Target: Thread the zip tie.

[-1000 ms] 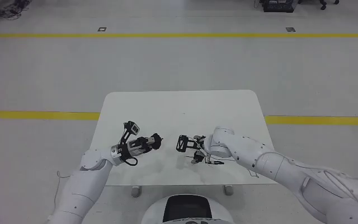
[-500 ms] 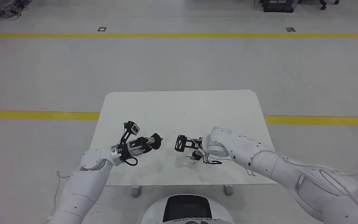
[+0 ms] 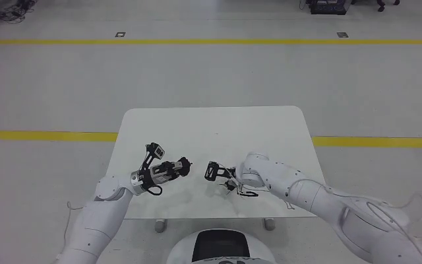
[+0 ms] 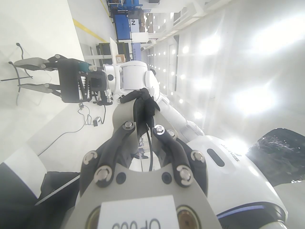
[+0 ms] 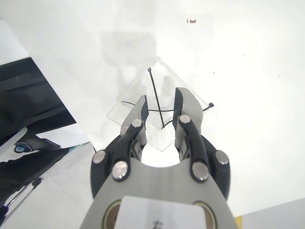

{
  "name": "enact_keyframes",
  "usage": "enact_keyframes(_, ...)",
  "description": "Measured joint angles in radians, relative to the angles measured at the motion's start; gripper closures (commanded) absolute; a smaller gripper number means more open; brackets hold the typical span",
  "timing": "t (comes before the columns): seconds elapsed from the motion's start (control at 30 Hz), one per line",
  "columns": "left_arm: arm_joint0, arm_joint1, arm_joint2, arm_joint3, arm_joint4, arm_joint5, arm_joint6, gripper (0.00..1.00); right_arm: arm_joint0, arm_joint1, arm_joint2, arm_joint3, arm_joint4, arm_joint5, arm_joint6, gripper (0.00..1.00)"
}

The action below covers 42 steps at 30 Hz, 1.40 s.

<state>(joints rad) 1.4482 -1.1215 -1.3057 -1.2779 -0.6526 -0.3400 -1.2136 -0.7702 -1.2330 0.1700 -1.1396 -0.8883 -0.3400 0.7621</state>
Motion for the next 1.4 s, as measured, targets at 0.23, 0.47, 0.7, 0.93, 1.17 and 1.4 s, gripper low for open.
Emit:
enact_keyframes(0.23,0.000,0.000,0.000,0.000,0.000,0.000,0.000,1.00,-0.007,-0.024,0.000,0.046,-0.019,0.000,-0.012,0.87)
enact_keyframes(0.47,0.000,0.000,0.000,0.000,0.000,0.000,0.000,1.00,-0.009,-0.044,0.000,0.077,-0.024,0.000,-0.007,0.89)
enact_keyframes(0.7,0.000,0.000,0.000,0.000,0.000,0.000,0.000,1.00,-0.011,-0.060,0.000,0.097,-0.024,0.000,-0.001,0.87)
enact_keyframes(0.93,0.000,0.000,0.000,0.000,0.000,0.000,0.000,1.00,-0.013,-0.072,0.000,0.117,-0.017,0.000,0.009,0.87)
enact_keyframes(1.17,0.000,0.000,0.000,0.000,0.000,0.000,0.000,1.00,-0.011,-0.082,0.000,0.131,-0.014,0.000,0.015,0.87)
enact_keyframes(1.4,0.000,0.000,0.000,0.000,0.000,0.000,0.000,1.00,-0.011,-0.087,0.000,0.135,-0.012,0.000,0.024,0.88)
